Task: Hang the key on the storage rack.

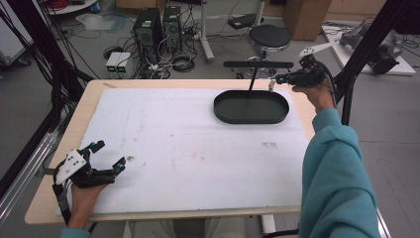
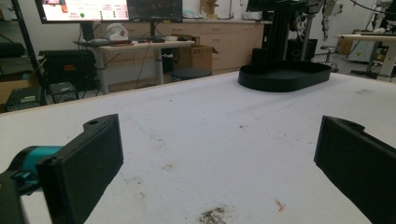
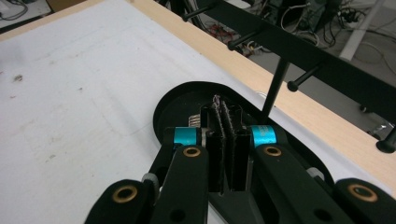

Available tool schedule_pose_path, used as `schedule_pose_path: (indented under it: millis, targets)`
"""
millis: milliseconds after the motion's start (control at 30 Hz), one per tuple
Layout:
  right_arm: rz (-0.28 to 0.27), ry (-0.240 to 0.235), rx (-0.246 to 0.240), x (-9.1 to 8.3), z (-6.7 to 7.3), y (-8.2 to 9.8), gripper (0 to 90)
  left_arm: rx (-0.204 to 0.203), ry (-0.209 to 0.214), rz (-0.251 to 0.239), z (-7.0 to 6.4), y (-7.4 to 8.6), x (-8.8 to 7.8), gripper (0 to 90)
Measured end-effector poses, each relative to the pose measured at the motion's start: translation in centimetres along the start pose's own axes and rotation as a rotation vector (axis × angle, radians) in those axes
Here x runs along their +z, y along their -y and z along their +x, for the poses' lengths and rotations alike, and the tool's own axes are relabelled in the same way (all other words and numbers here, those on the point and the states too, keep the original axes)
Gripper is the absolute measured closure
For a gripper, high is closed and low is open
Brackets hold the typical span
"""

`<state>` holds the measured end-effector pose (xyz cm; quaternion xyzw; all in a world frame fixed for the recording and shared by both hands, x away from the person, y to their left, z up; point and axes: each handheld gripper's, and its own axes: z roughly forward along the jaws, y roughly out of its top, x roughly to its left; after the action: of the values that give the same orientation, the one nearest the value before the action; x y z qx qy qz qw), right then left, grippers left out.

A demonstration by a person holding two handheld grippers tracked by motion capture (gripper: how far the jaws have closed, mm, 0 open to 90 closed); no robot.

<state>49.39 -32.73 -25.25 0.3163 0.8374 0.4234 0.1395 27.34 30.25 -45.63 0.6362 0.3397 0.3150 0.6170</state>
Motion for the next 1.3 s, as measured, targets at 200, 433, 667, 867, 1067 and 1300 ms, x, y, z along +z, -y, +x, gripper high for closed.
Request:
schedule_pose_path:
  millis: [200,433,667,867,1067,1300]
  targets:
    - [0.007,0.012,0.017,0.9,-0.5,-0.7,89.0,-0.002,-0.001,-0.002,0.0,0.0,0.0,1.7]
    - [0.030,0.039,0.047,2.1,-1.3,-1.1,89.0,0.000,0.000,0.000,0.0,0.0,0.0,1.7]
    - [0.023,0.080,0.048,2.8,-1.8,-1.5,89.0,0.002,0.000,0.001,0.0,0.0,0.0,1.7]
    - [0.030,0.103,0.056,3.2,-2.2,-1.4,89.0,0.003,0.000,0.002,0.0,0.0,0.0,1.7]
    - [0.028,0.107,0.069,3.5,-2.6,-1.2,88.9,0.002,0.001,0.002,0.0,0.0,0.0,1.7]
    - [0.038,0.113,0.075,3.9,-2.8,-1.0,88.9,0.002,0.001,0.001,0.0,0.0,0.0,1.7]
